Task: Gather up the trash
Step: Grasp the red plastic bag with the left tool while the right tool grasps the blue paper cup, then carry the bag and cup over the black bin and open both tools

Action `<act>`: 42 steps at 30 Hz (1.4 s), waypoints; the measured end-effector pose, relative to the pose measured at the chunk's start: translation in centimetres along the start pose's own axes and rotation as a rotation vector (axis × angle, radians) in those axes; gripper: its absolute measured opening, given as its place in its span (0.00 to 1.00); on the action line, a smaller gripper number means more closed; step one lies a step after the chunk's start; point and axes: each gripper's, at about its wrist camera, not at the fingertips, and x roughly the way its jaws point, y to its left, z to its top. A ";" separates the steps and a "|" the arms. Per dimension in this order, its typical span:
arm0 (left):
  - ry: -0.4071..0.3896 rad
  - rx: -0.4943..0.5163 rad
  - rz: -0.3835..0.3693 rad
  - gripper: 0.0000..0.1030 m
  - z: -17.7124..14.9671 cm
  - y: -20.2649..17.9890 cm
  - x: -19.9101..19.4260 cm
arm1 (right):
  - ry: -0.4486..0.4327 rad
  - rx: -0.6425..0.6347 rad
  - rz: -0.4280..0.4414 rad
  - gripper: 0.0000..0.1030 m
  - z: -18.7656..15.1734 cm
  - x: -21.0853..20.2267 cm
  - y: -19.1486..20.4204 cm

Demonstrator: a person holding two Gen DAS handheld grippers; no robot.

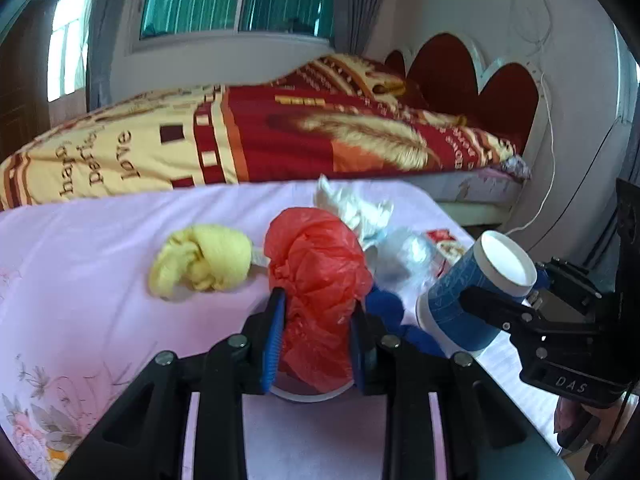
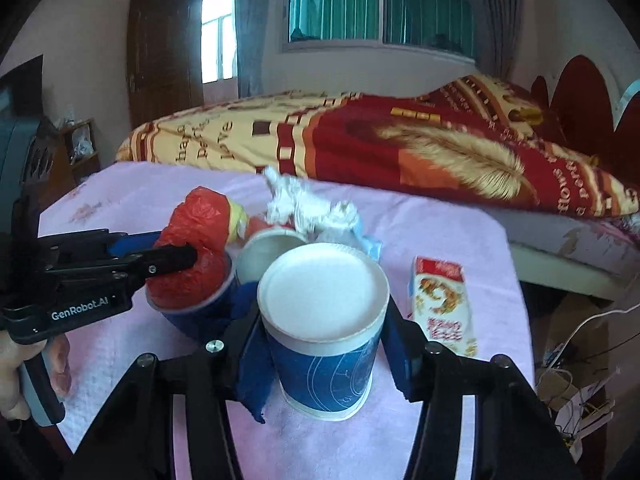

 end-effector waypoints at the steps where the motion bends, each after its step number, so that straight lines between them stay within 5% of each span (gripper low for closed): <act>1: -0.010 0.002 0.000 0.29 0.2 -0.1 -0.5 | -0.008 -0.002 -0.003 0.54 0.2 -0.6 0.0; 9: -0.059 -0.002 -0.034 0.29 -0.7 -1.3 -5.4 | -0.060 0.027 -0.032 0.54 -0.2 -6.9 -0.9; 20: -0.062 0.062 -0.129 0.29 -4.1 -7.4 -9.4 | -0.070 0.071 -0.135 0.54 -5.4 -17.3 -3.5; 42: 0.038 0.236 -0.369 0.29 -9.2 -23.7 -9.0 | -0.037 0.295 -0.330 0.54 -18.2 -28.8 -14.2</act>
